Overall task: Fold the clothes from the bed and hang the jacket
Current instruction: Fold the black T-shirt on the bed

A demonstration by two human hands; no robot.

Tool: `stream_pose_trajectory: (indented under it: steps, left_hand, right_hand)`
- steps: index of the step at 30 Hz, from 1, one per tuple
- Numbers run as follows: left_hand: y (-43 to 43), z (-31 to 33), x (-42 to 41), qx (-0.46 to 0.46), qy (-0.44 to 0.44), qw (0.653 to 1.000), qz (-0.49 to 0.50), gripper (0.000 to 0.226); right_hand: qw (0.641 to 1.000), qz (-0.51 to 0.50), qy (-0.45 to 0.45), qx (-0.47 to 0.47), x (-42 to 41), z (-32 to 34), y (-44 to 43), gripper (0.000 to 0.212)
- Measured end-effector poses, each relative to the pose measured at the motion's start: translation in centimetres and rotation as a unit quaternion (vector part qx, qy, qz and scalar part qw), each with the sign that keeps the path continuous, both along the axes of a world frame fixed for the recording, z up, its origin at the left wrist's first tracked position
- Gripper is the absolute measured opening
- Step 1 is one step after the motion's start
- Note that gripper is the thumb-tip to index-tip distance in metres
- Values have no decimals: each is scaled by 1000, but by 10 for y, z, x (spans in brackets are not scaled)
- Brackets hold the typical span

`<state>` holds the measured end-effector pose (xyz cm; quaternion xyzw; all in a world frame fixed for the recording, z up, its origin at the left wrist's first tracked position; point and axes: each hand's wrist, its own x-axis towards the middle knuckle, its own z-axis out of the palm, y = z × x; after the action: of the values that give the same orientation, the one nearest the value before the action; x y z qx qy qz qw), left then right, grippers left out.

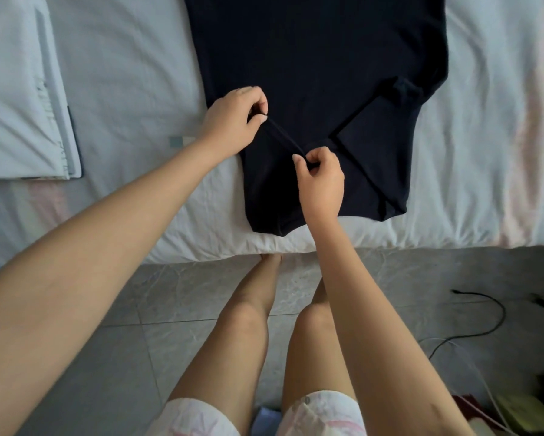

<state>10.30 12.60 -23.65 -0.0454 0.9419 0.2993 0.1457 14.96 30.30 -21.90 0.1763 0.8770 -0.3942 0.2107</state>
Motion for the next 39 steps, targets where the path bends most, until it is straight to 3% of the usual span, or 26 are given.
stream_pose_trajectory:
  steps: [5,9,15,17,19,20,22,23,25,26,29,33,35,39]
  left_hand:
    - [0,-6,10,17,58,998,27,10]
    - [-1,-8,9,0,94,995,34,15]
    - [6,2,37,-98,257,956,-106,16]
    - [9,-4,57,-144,205,951,-182,36]
    - [7,-8,75,-211,61,947,-234,78]
    - [7,-9,79,-225,-9,945,-239,95]
    - [16,-9,82,-229,-70,944,-227,113]
    - [22,-10,81,-225,-72,947,-218,115]
    - [32,-9,80,-234,-70,948,-206,114]
    - [35,-9,81,-240,-73,947,-200,116]
    - [41,-5,91,-218,-53,953,-202,125]
    - [40,-5,129,-226,-1,925,-306,119]
    - [35,-8,147,-233,12,918,-321,108]
    - [36,-9,152,-249,36,915,-315,90]
  right_hand:
    - [997,-64,16,-36,-2,-2,-2,12]
    - [999,-42,13,-15,-5,-3,0,10]
    - [999,23,10,20,-14,-1,2,8]
    - [999,36,5,24,-16,-3,2,9]
    - [998,32,17,49,-12,-5,-5,20]
    - [992,46,74,89,-6,-9,-9,30]
    - [949,171,218,149,4,-16,-18,46]
    - [906,300,256,156,9,-22,-18,50]
    - [794,535,231,172,14,-33,-6,57]
    - [769,580,197,183,13,-35,5,61]
    - [772,579,193,179,4,-28,40,73]
    - [658,676,285,170,7,-17,110,78]
    - [653,676,273,207,2,-19,152,83]
    - [693,641,195,264,-19,-21,202,79]
